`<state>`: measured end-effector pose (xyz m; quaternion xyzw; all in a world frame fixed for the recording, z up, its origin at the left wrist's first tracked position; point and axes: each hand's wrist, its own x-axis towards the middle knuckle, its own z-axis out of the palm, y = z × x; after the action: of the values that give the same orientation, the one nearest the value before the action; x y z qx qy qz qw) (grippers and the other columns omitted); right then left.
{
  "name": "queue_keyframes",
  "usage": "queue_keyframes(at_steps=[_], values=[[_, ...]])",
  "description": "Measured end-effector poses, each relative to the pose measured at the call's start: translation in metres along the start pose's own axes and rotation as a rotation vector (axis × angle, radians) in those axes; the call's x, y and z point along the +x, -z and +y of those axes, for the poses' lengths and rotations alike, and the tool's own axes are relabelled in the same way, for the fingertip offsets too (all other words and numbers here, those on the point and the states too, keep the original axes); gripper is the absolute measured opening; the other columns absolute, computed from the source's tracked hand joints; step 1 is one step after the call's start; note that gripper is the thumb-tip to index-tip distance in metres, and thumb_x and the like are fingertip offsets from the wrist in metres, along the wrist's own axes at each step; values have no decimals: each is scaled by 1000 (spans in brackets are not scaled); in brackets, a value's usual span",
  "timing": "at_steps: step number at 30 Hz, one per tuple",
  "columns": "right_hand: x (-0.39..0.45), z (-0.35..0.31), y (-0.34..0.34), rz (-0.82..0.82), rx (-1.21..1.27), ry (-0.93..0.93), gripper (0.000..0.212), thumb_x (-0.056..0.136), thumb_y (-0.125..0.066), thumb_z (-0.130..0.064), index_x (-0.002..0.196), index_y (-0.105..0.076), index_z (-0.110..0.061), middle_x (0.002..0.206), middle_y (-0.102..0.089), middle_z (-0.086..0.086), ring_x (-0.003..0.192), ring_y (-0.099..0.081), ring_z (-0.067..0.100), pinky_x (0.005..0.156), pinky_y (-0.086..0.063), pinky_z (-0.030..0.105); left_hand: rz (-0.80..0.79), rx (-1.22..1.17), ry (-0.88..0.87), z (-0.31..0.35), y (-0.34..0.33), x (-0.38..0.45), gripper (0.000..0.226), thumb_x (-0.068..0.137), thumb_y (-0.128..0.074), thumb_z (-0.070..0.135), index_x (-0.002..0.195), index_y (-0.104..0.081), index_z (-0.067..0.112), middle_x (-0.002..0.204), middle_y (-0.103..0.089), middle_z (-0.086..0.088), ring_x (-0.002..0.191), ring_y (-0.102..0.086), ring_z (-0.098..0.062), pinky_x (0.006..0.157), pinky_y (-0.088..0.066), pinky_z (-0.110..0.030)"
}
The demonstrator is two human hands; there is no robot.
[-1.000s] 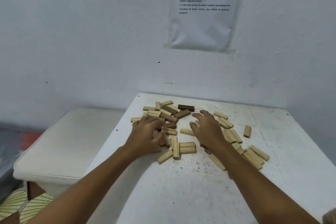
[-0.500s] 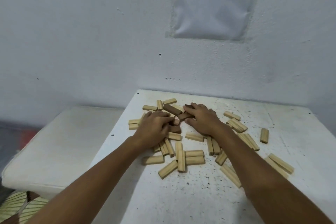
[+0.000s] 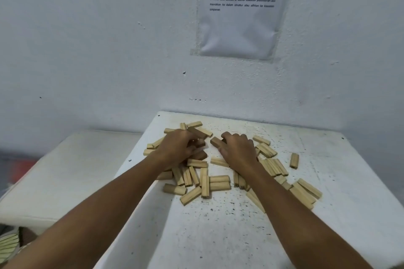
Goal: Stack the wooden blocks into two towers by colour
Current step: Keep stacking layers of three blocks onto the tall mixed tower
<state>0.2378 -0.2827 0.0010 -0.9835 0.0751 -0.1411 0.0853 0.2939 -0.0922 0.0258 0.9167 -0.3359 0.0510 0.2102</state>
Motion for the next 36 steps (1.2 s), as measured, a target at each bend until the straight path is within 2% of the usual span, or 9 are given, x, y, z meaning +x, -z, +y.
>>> queue_keyframes(at_steps=[3,6,10,14,23,25,28,32,36], values=[[-8,-2,9,104,65,-5,34,93,-55,-33,122,-58,-16,108,-67,6,101,-56,27,77,-41,35,97,-38,-23,11,13,-10,25,86,-67,17,110,-71,23,92,-69,4,81,-59,-13,74,-49,-31],[-29,-9,21,142,139,-14,32,91,-58,-33,117,-62,-15,102,-67,6,95,-57,26,75,-45,35,146,-73,-18,24,20,-27,21,84,-68,17,104,-73,22,81,-63,10,75,-56,-11,71,-46,-29],[-77,-20,30,122,170,22,33,89,-61,-34,116,-63,-17,101,-68,3,93,-58,24,76,-49,36,161,-102,-1,44,18,-64,20,85,-69,29,102,-75,19,82,-70,1,74,-60,-15,69,-49,-33],[-130,-24,41,96,191,75,32,87,-59,-34,114,-65,-18,99,-67,3,95,-58,25,75,-48,36,192,-128,-6,61,10,-109,18,84,-65,31,89,-75,18,70,-65,0,65,-58,-16,60,-48,-34],[-222,-23,51,7,171,103,29,89,-58,-37,112,-63,-20,101,-66,1,98,-53,22,74,-44,33,150,-157,142,95,-16,-204,7,78,-69,23,84,-74,23,71,-63,4,70,-56,-11,69,-48,-29],[-236,-24,52,-4,183,102,29,90,-57,-37,112,-63,-20,103,-65,1,101,-52,22,76,-43,33,146,-178,171,102,-22,-218,3,77,-68,25,75,-69,27,69,-58,3,69,-54,-9,68,-47,-28],[-252,-26,55,-40,216,91,34,90,-59,-43,116,-64,-21,108,-64,0,106,-49,21,80,-44,33,125,-180,163,111,-26,-231,18,76,-62,36,63,-53,27,63,-49,3,67,-50,-8,61,-39,-23],[-265,-26,63,-140,373,93,43,85,-63,-49,121,-65,-25,112,-56,1,109,-48,17,85,-43,32,98,-211,99,116,-27,-239,28,76,-47,51,71,-61,27,64,-54,5,68,-52,-6,64,-42,-28],[-267,-17,78,-321,571,111,47,83,-72,-35,127,-63,-21,127,-45,1,106,-53,14,91,-43,27,48,-269,91,120,-24,-244,53,69,-45,55,105,-72,29,75,-61,7,75,-53,-6,73,-43,-31]])
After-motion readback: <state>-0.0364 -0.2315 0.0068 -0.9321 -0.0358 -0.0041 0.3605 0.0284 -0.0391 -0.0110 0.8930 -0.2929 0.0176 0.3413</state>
